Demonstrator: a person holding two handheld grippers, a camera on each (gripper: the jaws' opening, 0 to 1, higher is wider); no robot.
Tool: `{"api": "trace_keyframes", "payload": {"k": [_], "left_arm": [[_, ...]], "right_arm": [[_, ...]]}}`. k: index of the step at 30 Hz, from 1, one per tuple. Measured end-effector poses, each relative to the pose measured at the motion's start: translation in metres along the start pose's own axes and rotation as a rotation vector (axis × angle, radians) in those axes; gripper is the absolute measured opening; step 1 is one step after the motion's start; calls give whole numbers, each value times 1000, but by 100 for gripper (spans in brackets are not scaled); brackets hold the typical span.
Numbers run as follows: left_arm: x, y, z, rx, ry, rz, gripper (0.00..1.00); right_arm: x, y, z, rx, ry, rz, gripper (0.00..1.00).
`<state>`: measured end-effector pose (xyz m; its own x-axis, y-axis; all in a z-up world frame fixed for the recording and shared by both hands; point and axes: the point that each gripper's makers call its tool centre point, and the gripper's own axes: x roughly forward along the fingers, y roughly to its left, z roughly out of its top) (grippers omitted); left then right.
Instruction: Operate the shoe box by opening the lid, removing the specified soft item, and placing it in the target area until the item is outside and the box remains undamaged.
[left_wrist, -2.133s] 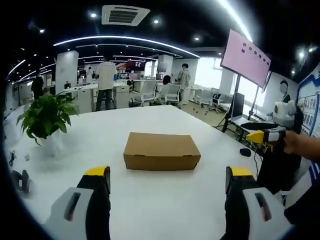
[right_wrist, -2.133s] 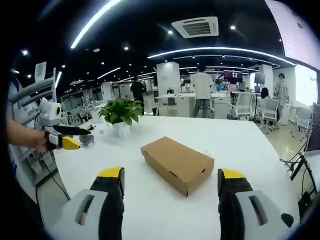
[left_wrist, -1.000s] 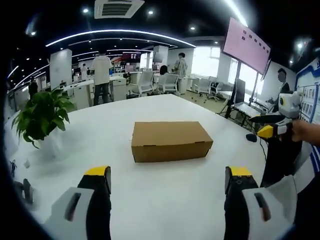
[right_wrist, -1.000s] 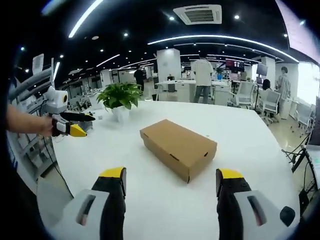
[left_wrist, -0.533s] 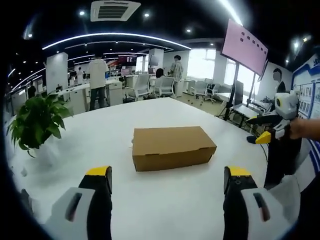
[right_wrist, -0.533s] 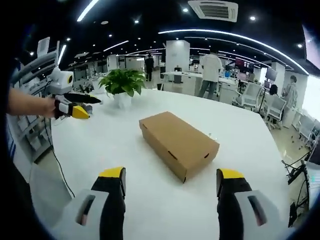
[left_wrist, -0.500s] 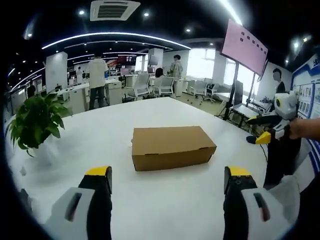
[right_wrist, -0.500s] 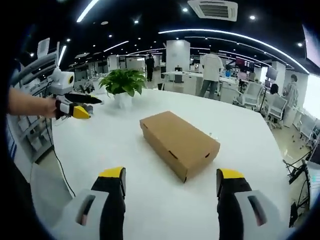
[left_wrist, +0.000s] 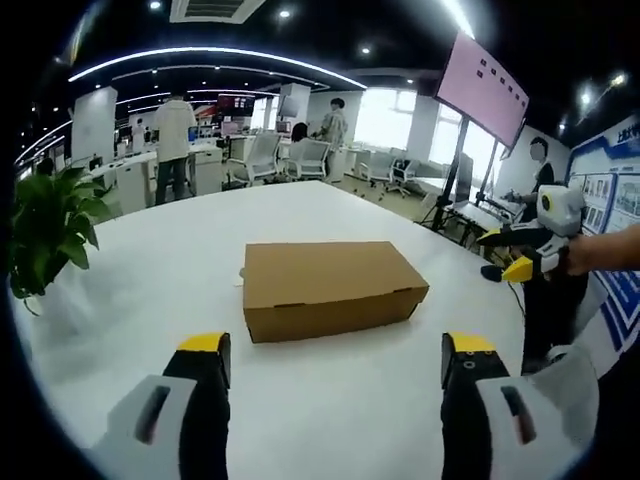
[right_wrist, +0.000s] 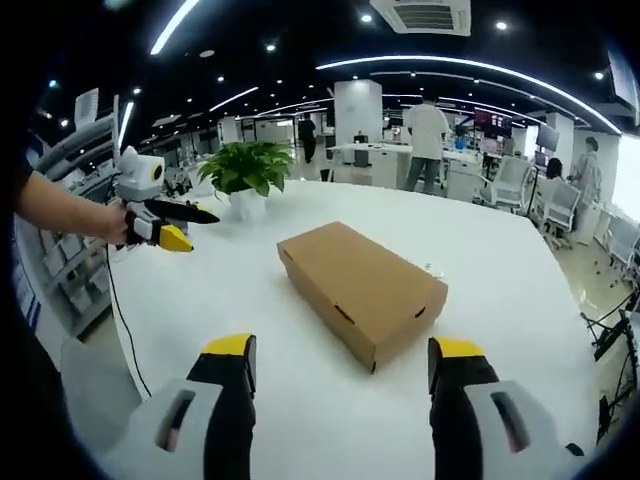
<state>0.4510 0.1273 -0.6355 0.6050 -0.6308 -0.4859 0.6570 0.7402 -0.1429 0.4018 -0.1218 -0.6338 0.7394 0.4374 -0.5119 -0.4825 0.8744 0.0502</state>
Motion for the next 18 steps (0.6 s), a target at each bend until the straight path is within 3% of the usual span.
{"api": "trace_keyframes", "payload": {"k": [1, 3, 6, 7, 12, 14, 18], "left_arm": [[2, 7, -4, 41, 25, 21, 98], [4, 9, -11, 76, 78, -5, 98], [7, 15, -19, 63, 121, -8, 99], [8, 17, -18, 56, 117, -9, 99], [13, 19, -13, 29, 76, 3, 98], [16, 18, -15, 45, 92, -6, 90], [28, 25, -16, 66, 106, 22, 97]], "right_arm": [[3, -13, -3, -17, 23, -48, 68], [7, -19, -15, -22, 93, -88, 65], [20, -12, -19, -25, 110, -47, 70], [29, -15, -20, -31, 117, -47, 71], [33, -14, -22, -17, 126, -57, 77], [38, -15, -23, -7, 131, -58, 77], [48, -18, -22, 17, 127, -69, 75]]}}
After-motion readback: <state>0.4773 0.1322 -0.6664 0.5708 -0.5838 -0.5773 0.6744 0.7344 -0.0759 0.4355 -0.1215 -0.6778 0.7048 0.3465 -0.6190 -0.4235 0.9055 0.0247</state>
